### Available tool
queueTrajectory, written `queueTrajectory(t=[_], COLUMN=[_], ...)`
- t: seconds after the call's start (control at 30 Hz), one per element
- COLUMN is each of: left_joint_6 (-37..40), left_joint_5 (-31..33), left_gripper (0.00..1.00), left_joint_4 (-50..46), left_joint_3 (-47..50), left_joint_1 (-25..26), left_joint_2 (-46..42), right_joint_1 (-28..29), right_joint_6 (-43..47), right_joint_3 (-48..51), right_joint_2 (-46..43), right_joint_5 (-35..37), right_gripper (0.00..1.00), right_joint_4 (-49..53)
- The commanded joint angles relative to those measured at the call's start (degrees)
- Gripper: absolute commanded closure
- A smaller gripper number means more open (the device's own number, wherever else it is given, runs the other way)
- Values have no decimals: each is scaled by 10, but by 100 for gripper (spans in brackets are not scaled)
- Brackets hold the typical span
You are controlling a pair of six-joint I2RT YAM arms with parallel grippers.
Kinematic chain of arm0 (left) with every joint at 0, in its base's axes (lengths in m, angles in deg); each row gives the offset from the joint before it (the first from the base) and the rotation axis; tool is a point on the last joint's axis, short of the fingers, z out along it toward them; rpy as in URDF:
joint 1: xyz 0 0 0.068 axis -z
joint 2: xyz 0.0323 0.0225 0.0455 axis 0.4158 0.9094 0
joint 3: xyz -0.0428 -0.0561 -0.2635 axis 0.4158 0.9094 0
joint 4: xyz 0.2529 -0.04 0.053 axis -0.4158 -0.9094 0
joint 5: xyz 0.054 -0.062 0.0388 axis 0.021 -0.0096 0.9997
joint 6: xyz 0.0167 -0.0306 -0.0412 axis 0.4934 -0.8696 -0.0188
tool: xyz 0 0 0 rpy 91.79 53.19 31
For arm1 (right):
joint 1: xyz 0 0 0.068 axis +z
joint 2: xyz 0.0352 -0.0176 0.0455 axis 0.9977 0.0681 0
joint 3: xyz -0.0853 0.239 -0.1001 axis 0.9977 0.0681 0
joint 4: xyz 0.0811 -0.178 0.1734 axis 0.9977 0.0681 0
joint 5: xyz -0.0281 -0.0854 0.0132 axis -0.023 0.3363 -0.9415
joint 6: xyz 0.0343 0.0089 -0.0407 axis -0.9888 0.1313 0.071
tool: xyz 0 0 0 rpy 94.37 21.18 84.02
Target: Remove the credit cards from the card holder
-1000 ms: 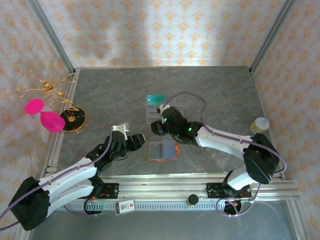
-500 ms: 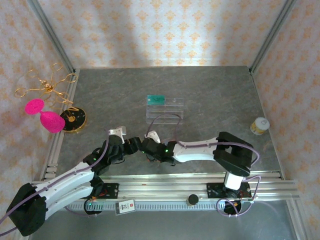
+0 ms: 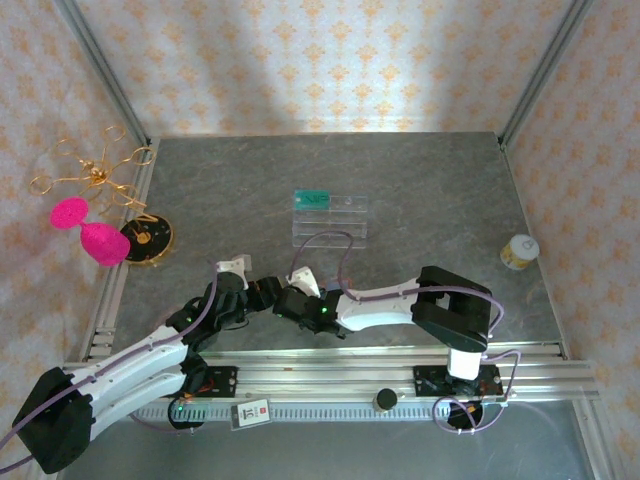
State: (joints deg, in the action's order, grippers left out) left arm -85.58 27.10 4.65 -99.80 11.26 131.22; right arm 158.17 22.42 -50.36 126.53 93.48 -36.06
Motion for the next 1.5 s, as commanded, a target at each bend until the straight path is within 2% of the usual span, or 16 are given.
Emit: queueTrajectory(t=[0.0, 0.03, 0.2, 0.4, 0.6, 0.73, 0.83, 0.93, 1.0, 1.23, 1.47], left_joint_6=[-2, -2, -2, -18, -20, -18, -17, -13, -10, -5, 1], left_joint_5=[-15, -21, -51, -108, -102, -94, -102, -102, -102, -105, -120], left_gripper=[46, 46, 53, 72, 87, 96, 96, 96, 95, 93, 93], left_joint_4=[10, 17, 55, 146, 185, 176, 190, 193, 190, 195, 213], left_joint_3=[11, 12, 18, 26, 7, -16, -21, -31, -40, -75, -132], left_joint_1=[-7, -7, -7, -1, 44, 63, 67, 75, 80, 98, 111], left_joint_2=[2, 6, 41, 108, 161, 210, 235, 242, 246, 288, 386], right_joint_1=[0, 0, 0, 0, 0, 0, 0, 0, 0, 0, 0], right_joint_6=[-21, -25, -34, -22, -23, -29, -35, -46, -58, -109, -128], right_joint_3=[26, 32, 73, 120, 146, 157, 160, 169, 179, 226, 261], right_joint_2=[12, 2, -56, -113, -134, -145, -153, -170, -187, -288, -354], right_joint_5=[-1, 0, 4, -23, -34, -37, -35, -18, 0, 66, 83], right_gripper=[96, 100, 100, 100, 100, 100, 98, 74, 69, 70, 75], right_joint_4=[9, -4, -83, -177, -210, -226, -225, -214, -206, -176, -153])
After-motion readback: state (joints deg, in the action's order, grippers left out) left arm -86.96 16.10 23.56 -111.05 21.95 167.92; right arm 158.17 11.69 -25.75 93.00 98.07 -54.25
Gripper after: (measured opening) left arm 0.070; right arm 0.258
